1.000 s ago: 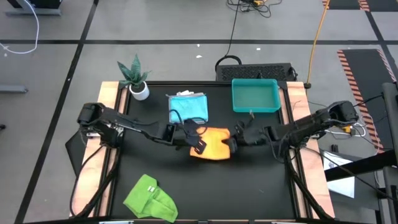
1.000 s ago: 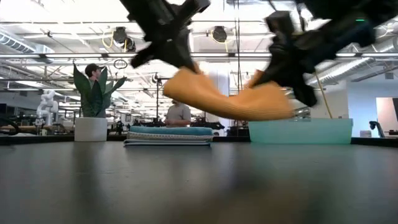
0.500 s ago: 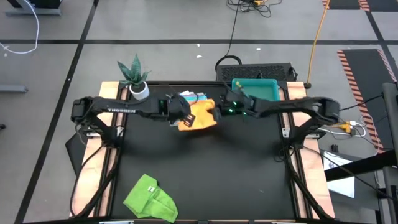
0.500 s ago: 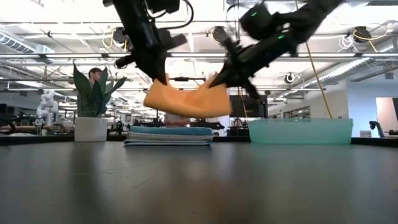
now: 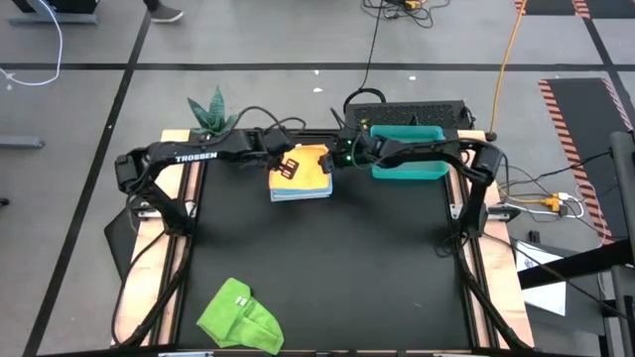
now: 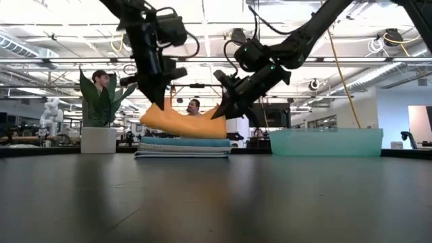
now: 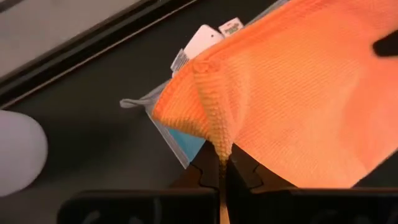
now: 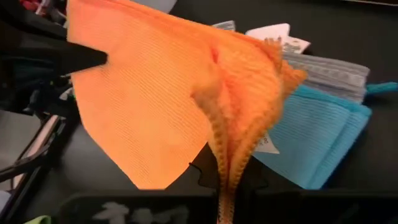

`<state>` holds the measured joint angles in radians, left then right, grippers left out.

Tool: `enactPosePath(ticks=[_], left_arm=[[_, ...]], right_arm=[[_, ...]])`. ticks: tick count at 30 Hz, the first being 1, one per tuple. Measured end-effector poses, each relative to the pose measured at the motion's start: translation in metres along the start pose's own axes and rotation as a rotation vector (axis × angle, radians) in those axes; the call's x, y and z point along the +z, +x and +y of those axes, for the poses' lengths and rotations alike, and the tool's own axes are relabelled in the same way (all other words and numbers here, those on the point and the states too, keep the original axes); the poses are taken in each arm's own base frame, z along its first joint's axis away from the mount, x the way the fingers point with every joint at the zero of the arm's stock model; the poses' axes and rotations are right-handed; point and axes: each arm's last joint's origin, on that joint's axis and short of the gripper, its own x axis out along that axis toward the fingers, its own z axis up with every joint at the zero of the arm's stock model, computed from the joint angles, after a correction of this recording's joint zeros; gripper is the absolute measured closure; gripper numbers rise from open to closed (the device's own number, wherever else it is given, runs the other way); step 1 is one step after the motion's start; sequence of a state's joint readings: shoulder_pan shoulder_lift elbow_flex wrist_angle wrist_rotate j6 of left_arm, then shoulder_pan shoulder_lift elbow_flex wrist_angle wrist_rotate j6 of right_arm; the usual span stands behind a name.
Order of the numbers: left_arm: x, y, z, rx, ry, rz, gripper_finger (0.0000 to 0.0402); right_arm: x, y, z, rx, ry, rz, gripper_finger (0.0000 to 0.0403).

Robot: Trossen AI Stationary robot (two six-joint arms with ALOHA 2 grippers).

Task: Fold microfiber towels
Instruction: Stack the yellow microfiber towel on the blue microfiber towel

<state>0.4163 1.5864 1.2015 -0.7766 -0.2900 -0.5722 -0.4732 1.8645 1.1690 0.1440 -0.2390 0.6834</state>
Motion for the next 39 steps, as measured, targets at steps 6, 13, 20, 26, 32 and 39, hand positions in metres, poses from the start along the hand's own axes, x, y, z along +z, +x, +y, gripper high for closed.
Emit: enactPosePath(ticks=[6,13,20,26,32,39], left_arm=[[-0.011,0.025,0.011,-0.045,-0.031,0.035,0.0401],[-0.012,0.032,0.016,-0.05,-0.047,0.019,0.0398],[-0.012,0.032,0.016,-0.048,-0.045,0.017,0.0329],[-0.014,0.032,0.019,-0.023,-0.04,0.039,0.0288],[-0.013,0.03,0.028,0.011,-0.049,0.059,0.0278],[-0.01,0.005,0.026,-0.057,-0.025,-0.035,0.0277]], right_arm=[[-0.004,0.011,-0.009,-0.013,0.015,0.014,0.0403],[-0.004,0.014,-0.012,-0.036,0.011,-0.008,0.04],[-0.002,0.014,-0.011,-0.048,0.011,-0.042,0.0364],[-0.002,0.014,-0.012,-0.066,0.013,-0.06,0.0294],[0.002,0.009,-0.013,-0.054,0.032,-0.051,0.0223],[0.015,-0.015,0.002,-0.055,-0.016,-0.131,0.0219]])
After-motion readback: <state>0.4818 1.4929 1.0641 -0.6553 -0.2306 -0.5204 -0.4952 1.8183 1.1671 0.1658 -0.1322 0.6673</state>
